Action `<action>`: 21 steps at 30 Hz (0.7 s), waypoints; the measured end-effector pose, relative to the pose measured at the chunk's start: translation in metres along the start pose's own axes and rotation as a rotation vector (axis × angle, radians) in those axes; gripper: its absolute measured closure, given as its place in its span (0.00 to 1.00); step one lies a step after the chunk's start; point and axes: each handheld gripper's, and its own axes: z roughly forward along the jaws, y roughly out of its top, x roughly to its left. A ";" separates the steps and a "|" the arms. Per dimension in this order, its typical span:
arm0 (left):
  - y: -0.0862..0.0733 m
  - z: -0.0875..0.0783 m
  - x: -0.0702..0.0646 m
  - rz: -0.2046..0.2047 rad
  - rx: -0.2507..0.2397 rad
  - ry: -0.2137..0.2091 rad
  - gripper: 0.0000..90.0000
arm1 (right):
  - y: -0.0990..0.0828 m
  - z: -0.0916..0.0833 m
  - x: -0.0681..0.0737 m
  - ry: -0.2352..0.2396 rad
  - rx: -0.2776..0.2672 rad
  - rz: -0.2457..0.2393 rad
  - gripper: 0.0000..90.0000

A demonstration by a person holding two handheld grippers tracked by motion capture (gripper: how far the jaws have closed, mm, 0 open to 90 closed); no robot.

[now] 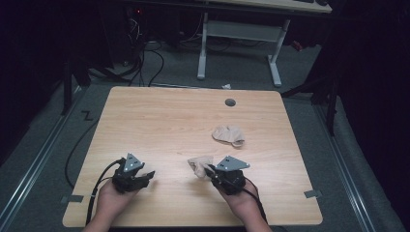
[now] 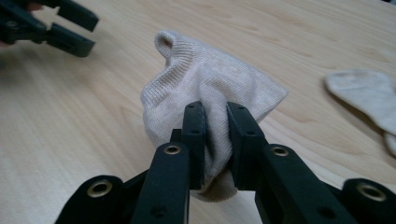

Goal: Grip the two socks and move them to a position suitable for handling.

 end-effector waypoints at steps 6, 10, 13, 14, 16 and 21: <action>0.000 -0.001 0.000 0.000 -0.005 0.000 0.52 | 0.001 0.014 0.019 0.046 0.031 -0.030 0.87; 0.000 -0.002 -0.001 0.000 -0.004 -0.002 0.52 | -0.005 0.028 0.028 0.065 0.087 -0.052 0.86; 0.000 -0.001 -0.001 0.001 -0.002 -0.004 0.52 | -0.013 0.046 0.032 0.080 0.167 -0.063 0.83; 0.000 -0.001 -0.001 0.001 -0.001 -0.006 0.52 | -0.014 0.050 0.032 0.087 0.187 -0.071 0.82; 0.000 -0.001 -0.001 0.003 0.001 -0.009 0.52 | -0.015 0.052 0.036 0.091 0.193 -0.087 0.76; -0.001 0.000 -0.001 -0.001 0.005 -0.008 0.52 | -0.009 0.034 0.030 0.068 0.099 -0.065 0.64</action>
